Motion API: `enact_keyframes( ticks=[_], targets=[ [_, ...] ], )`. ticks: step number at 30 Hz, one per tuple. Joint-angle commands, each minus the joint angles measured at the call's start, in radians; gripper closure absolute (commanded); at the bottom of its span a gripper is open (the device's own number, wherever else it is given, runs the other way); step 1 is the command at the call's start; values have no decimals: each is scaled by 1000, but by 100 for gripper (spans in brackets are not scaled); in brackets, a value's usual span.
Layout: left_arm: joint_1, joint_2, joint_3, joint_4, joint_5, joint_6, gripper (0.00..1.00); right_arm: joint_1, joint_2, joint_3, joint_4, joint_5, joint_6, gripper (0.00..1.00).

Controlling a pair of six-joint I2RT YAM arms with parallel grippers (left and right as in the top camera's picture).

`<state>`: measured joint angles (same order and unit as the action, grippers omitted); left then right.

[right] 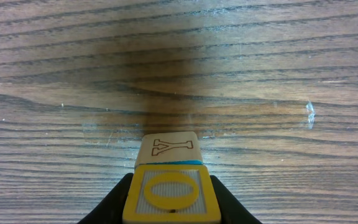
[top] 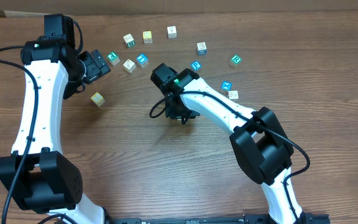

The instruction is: Form a tower

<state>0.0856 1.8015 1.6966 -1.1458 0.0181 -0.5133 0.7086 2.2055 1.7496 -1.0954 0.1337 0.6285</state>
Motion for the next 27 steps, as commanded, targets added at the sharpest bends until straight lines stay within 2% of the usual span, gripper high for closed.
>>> enact_keyframes(
  ticks=[1,27],
  targets=[
    [-2,12,0,-2,-6,19,0,3,-23,-10,3,0,3,69],
    [-2,12,0,-2,-6,19,0,3,-23,-10,11,0,-34,74]
  ],
)
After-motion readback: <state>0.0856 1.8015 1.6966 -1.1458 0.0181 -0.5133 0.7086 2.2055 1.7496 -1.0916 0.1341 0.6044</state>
